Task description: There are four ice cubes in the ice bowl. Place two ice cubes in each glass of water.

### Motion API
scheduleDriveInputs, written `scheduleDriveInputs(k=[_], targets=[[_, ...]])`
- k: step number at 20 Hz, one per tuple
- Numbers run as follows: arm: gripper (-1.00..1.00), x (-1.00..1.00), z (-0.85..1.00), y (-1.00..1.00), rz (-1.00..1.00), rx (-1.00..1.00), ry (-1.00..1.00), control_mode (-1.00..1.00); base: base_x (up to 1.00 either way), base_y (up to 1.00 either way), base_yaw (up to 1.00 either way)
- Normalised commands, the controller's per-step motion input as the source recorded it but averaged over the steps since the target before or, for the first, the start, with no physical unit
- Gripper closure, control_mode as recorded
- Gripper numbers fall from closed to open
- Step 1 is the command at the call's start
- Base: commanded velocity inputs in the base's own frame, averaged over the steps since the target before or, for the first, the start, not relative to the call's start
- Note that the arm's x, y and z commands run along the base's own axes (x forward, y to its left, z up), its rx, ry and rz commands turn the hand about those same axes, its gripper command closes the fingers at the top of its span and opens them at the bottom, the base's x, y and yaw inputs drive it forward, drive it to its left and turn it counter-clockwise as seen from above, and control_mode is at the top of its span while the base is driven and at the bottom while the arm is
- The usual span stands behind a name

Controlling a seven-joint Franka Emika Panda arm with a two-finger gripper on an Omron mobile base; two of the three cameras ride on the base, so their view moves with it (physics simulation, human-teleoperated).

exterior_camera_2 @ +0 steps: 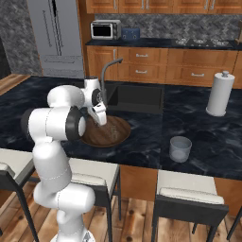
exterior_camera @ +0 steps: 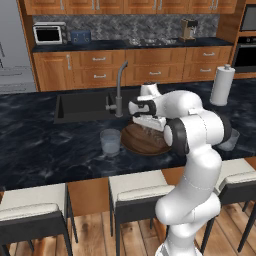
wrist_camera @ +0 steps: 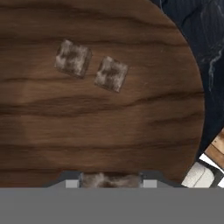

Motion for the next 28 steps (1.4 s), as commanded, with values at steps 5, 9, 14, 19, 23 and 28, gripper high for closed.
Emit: scheduleDriveInputs(k=[5,9,14,19,23,28], targets=[[1.00,0.27,0.37,0.47,0.00,0.09,-0.01,-1.00,0.00,0.00,0.00],[1.00,0.23,0.24,0.56,0.00,0.12,-0.01,-1.00,0.00,0.00,0.00],[1.00,0.20,0.03,0.75,0.00,0.12,-0.02,-1.00,0.00,0.00,0.00],[1.00,0.33,0.00,0.60,0.00,0.09,-0.02,-1.00,0.00,0.00,0.00],[1.00,0.24,0.00,0.35,0.00,0.06,0.00,-1.00,0.00,0.00,0.00],[1.00,0.28,-0.05,0.13,0.00,0.03,0.00,-1.00,0.00,0.00,0.00]])
